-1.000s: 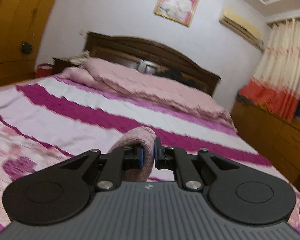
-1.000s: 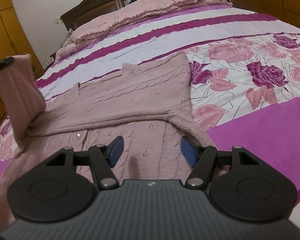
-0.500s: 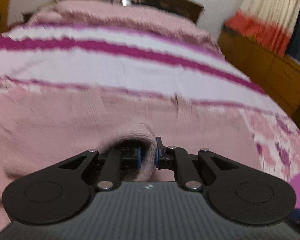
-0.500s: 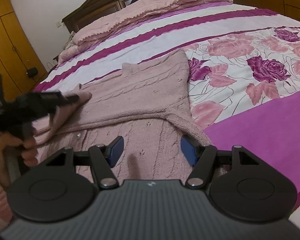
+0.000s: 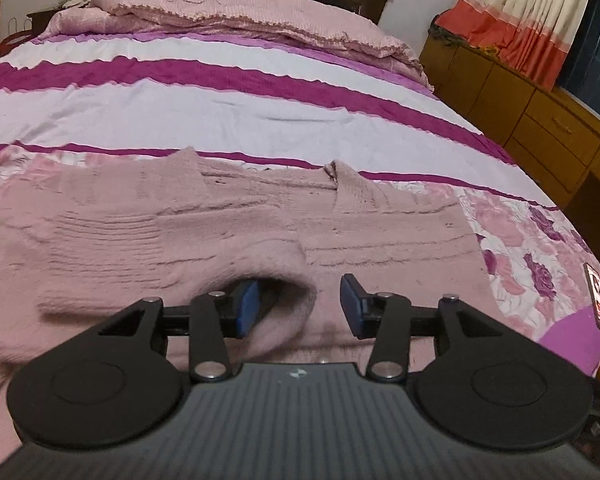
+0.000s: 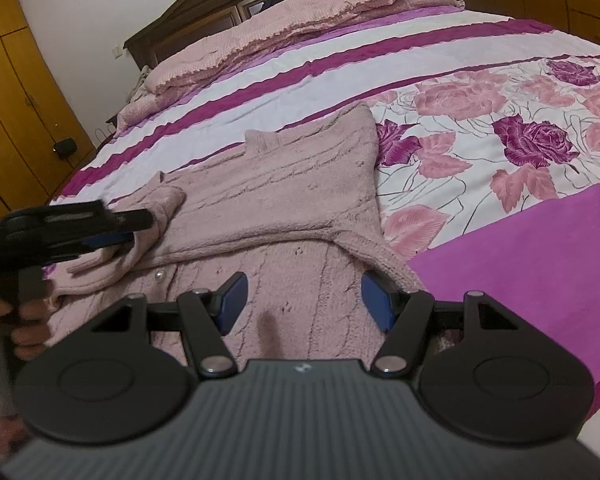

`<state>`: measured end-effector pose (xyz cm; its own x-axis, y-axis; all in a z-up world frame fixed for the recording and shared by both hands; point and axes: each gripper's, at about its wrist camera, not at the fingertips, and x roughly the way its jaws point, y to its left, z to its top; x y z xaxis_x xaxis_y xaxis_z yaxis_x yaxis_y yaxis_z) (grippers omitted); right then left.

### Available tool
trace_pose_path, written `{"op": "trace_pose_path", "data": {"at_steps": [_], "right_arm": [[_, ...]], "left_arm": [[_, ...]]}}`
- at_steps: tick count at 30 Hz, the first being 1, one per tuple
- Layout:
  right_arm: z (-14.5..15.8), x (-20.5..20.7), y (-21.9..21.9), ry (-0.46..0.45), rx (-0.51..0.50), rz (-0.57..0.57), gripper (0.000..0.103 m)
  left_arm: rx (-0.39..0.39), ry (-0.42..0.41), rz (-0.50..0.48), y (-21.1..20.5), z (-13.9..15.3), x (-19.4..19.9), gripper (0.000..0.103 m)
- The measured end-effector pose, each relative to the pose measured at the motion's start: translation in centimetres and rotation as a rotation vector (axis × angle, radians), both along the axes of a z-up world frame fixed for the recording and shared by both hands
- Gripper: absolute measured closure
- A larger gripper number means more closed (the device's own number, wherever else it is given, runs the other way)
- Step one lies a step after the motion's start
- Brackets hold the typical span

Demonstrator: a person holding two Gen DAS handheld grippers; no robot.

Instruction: Fold small clothes

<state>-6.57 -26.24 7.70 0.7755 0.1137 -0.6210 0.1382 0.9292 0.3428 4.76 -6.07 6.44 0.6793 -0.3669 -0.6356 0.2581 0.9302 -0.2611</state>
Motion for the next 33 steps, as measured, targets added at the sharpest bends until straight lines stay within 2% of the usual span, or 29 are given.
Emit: {"op": "trace_pose_path", "data": {"at_steps": [5,12,16,21,25,33], "right_arm": [[0.9,0.1,1.1,-0.018,-0.020,0.027,0.038],[2.7,1.1,3.8,-0.056,-0.072,0.119,0.038],[3.7,2.0,6.1,-0.073,-0.098,0.185,0.038],[4.4,3.6,9.4,-0.075,-0.116,0.283,0.038],[4.9,4.9,12.7,-0.091,-0.149,0.370,0.038],[4.8,7.9,19.0,-0.096,-0.185,0.509,0.038]], "left_arm": [[0.033,-0.008,0.037,2.6,2.1,-2.8,0.050],[0.062,0.031,0.136,7.4,3.3,-5.3,0.049],[0.114,0.033,0.195,9.8,3.4,-6.4,0.049],[0.105,0.048,0.262,12.9,3.3,-7.4,0.049],[0.131,0.037,0.308,14.6,3.3,-7.9,0.049],[0.114,0.050,0.346,17.0,2.4,-8.2,0.049]]}}
